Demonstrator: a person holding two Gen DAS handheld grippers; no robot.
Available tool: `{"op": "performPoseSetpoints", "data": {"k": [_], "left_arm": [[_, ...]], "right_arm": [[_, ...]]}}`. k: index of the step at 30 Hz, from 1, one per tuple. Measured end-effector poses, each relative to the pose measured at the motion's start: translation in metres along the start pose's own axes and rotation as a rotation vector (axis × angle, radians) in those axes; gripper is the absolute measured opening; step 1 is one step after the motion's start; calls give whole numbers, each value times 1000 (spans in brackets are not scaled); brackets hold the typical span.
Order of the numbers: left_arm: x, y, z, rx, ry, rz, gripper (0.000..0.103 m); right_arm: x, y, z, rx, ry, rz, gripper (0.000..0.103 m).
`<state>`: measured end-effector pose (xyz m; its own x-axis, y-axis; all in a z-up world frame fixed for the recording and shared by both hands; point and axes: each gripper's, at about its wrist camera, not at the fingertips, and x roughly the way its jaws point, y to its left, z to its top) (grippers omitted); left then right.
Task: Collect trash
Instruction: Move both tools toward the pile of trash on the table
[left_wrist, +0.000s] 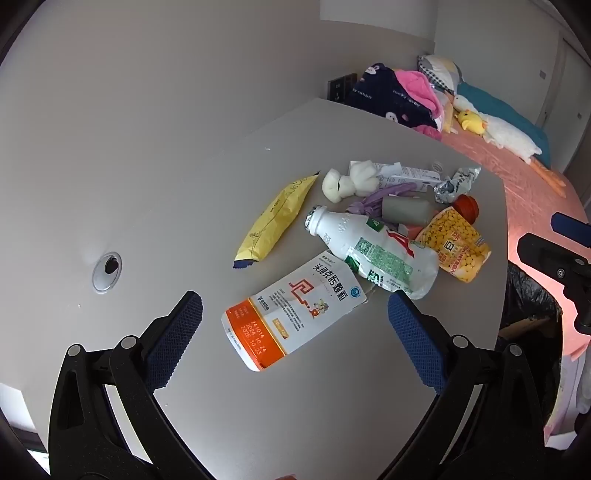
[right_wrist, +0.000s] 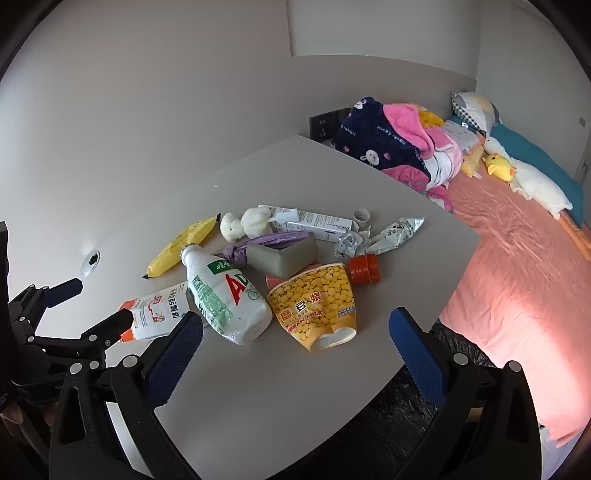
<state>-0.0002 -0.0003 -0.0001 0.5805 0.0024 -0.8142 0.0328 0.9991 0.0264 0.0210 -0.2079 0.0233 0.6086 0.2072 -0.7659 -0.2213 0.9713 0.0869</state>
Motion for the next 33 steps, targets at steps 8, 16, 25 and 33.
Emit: {"op": "performPoseSetpoints", "data": {"k": [8,16,25,33], "left_arm": [[-6,1,9,15,8,-7,97],[-2,-4,0,16,-1,-6,97],[-1,-6,0,21,2,-4,97],[-2,-7,0,24,1,-9,97]], "right_arm": [[0,0,0,-3,-5,1,100],[-3,-1,-3,5,5,-1,100],[0,-3,-1,8,6,-4,100],[0,-5,-3,9,7,-4,100]]}}
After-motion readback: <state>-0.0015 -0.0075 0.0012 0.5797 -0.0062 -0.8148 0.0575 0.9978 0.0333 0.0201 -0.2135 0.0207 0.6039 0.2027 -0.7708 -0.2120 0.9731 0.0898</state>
